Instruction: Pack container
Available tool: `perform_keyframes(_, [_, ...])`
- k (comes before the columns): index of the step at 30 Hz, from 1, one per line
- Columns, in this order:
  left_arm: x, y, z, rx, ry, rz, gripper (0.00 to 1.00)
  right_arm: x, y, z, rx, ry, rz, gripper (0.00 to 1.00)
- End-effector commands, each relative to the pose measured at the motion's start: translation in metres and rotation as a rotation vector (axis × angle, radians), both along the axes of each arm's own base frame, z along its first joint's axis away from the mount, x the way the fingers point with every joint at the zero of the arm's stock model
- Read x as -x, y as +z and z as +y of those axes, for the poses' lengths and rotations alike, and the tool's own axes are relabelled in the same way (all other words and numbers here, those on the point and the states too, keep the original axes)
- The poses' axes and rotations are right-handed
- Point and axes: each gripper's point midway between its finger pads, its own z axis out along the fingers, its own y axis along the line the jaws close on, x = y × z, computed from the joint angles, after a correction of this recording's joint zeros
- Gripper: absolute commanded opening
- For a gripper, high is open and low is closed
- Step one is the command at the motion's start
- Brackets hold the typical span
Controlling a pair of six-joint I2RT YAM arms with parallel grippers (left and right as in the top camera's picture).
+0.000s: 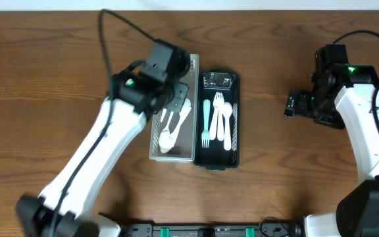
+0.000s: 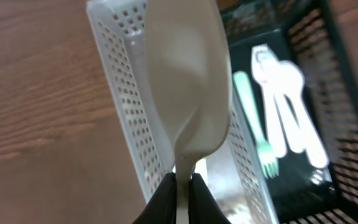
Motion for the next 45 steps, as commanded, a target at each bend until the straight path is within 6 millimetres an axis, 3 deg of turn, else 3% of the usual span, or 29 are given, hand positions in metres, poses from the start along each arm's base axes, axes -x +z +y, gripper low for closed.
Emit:
perform_keyframes(1, [-0.015, -0.033, 0.004, -0.054, 0.012, 0.053, 0.06, -0.001, 0.003, -0.002, 0.009, 0.012, -0.01, 0.99])
perform_keyframes(6, [-0.032, -0.082, 0.005, -0.067, 0.089, 0.137, 0.06, -0.001, 0.003, -0.002, 0.009, 0.012, -0.01, 0.99])
perform_keyframes(13, [-0.031, -0.136, 0.01, -0.116, 0.139, 0.26, 0.06, 0.0, 0.003, -0.002, 0.009, 0.012, -0.006, 0.99])
perform_keyframes(17, [-0.027, -0.15, 0.012, -0.116, 0.209, 0.302, 0.08, 0.0, 0.003, -0.002, 0.009, 0.012, -0.006, 0.99])
perform_keyframes(20, [-0.026, -0.154, 0.013, -0.117, 0.224, 0.312, 0.29, 0.0, 0.003, -0.002, 0.009, 0.013, -0.008, 0.99])
perform_keyframes(24, [-0.027, -0.15, 0.013, -0.116, 0.221, 0.3, 0.37, -0.004, 0.004, -0.002, 0.009, 0.013, -0.022, 0.99])
perform_keyframes(28, [-0.035, -0.126, 0.019, -0.129, 0.236, 0.221, 0.45, -0.012, 0.005, -0.002, 0.01, 0.012, -0.059, 0.99])
perform_keyframes(32, [-0.05, -0.07, 0.034, -0.148, 0.272, 0.042, 0.54, -0.035, 0.009, -0.002, 0.014, 0.031, -0.149, 0.99])
perform_keyframes(35, [-0.061, -0.012, 0.06, -0.191, 0.349, -0.158, 0.75, -0.065, 0.019, 0.004, 0.02, 0.083, -0.276, 0.99])
perform_keyframes(37, [-0.065, 0.022, 0.078, -0.186, 0.41, -0.263, 0.98, -0.091, 0.031, 0.016, 0.006, 0.144, -0.391, 0.99])
perform_keyframes(41, [-0.068, 0.063, 0.116, -0.118, 0.53, -0.369, 0.98, -0.133, 0.059, 0.042, 0.03, 0.281, -0.594, 0.99])
perform_keyframes(45, [-0.078, 0.074, 0.173, -0.095, 0.687, -0.412, 0.98, -0.162, 0.089, 0.065, 0.06, 0.385, -0.766, 0.99])
